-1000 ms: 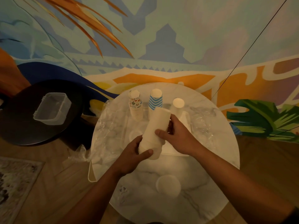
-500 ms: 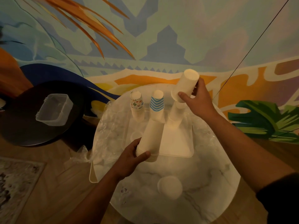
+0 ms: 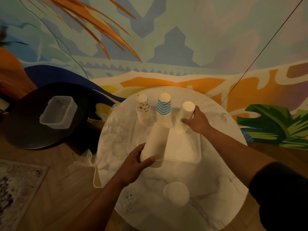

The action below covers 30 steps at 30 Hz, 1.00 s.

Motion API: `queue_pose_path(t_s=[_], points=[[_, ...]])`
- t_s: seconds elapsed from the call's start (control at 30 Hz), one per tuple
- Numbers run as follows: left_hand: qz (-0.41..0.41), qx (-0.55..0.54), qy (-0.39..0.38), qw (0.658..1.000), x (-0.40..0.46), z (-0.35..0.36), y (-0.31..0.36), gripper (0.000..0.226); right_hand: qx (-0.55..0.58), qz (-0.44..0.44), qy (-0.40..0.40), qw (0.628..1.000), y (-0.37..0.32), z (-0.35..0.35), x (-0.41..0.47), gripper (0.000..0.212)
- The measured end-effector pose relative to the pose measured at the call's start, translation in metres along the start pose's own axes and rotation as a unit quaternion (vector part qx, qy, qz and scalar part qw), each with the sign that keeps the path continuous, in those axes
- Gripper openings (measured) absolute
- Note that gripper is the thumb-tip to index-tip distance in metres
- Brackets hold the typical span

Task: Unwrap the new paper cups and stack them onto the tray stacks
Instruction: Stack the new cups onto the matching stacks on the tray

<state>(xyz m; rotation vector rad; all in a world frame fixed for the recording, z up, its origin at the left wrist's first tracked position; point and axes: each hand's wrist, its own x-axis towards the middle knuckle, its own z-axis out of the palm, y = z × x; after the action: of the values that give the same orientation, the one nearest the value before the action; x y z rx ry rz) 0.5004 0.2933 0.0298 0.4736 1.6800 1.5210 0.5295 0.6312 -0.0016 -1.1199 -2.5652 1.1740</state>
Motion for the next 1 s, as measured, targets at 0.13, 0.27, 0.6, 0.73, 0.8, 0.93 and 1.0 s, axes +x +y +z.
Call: queue_pose_path(t_s=[0.13,0.27,0.6,0.73,0.8,0.93,1.0], points=[[-0.012,-0.013,0.001,1.0,0.001,-0.001,-0.002,0.065,-0.003,0.036,-0.053,0.998,0.013,0.001,-0.004,0.084],[-0.021,-0.04,-0.002,0.999,0.002,0.0,-0.001,0.067,-0.053,0.058,-0.115,0.99,0.024,0.005,-0.021,0.092],[0.011,0.03,-0.015,0.999,0.002,0.003,0.008,0.069,0.261,-0.053,-0.188,0.945,-0.067,0.001,-0.147,0.069],[0.019,0.078,-0.037,0.996,0.002,0.008,0.011,0.066,0.258,-0.057,-0.17,0.949,-0.08,0.003,-0.158,0.075],[0.023,0.078,-0.04,0.996,0.003,0.008,0.013,0.064,0.265,-0.053,-0.158,0.95,-0.082,0.001,-0.156,0.075],[0.029,0.076,-0.029,0.996,0.004,0.006,0.016,0.066,0.296,-0.065,-0.145,0.942,-0.084,-0.007,-0.149,0.064],[0.03,0.09,-0.027,0.995,0.005,0.005,0.015,0.061,0.318,-0.075,-0.118,0.938,-0.085,-0.013,-0.142,0.059]])
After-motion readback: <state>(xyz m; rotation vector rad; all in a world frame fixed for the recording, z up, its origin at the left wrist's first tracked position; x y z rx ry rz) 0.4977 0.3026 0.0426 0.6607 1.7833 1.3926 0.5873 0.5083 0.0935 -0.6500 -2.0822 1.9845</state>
